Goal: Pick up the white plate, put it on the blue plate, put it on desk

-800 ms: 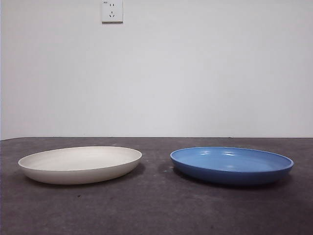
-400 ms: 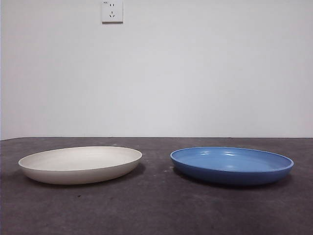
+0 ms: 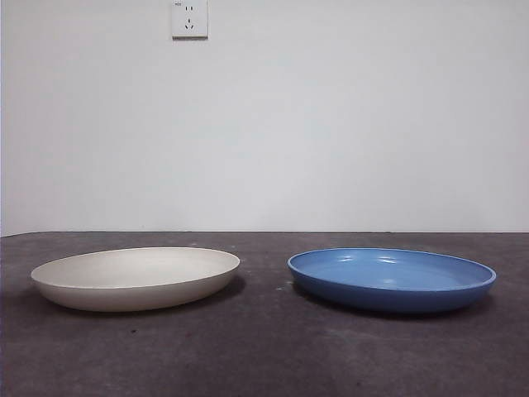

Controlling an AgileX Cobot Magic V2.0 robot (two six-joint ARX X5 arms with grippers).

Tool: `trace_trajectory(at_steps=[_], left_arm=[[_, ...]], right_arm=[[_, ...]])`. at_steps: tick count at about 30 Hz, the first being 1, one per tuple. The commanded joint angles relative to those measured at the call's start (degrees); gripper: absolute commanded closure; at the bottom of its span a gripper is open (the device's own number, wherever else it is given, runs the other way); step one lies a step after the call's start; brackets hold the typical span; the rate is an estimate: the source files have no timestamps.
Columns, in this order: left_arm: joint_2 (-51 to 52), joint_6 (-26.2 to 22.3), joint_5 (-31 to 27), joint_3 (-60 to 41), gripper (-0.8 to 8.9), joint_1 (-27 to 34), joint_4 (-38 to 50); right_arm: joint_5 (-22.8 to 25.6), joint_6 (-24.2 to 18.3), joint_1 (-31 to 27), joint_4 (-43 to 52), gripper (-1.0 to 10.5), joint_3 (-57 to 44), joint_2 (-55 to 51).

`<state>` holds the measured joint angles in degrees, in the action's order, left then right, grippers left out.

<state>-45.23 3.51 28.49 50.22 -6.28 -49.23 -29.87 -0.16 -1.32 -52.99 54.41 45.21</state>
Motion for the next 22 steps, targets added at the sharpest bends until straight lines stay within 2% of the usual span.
trace_trajectory(at_steps=[1,10,13,15,16,18,22], left_arm=[[-1.22,-5.09,0.44,2.32,8.04,-2.64,-2.89],[-1.55,-6.05,0.46,3.39,8.02,-6.60,-5.51],[-1.53,-5.62,0.46,3.39,7.14,-6.60,-5.46],[-1.55,-5.60,0.46,3.39,5.94,-6.60,-5.44],[-1.55,-5.60,0.46,3.39,4.99,-6.60,-5.33],[-1.55,-5.60,0.46,3.39,3.93,-6.60,-5.11],[-1.57,-5.40,0.46,3.39,3.75,-6.60,-5.09]], right_arm=[[-0.28,-4.02,1.95,-3.48,9.3,2.45,1.81],[-0.11,-5.90,6.99,-9.29,9.3,2.71,2.23],[-0.11,-5.86,7.63,-9.27,9.2,2.71,2.25],[-0.11,-5.84,7.89,-9.27,7.9,2.71,2.25],[-0.11,-5.81,8.07,-9.27,6.7,2.71,2.23],[-0.09,-5.79,8.37,-9.27,5.2,2.71,2.23],[-0.11,-5.33,8.70,-9.25,5.0,2.71,2.23]])
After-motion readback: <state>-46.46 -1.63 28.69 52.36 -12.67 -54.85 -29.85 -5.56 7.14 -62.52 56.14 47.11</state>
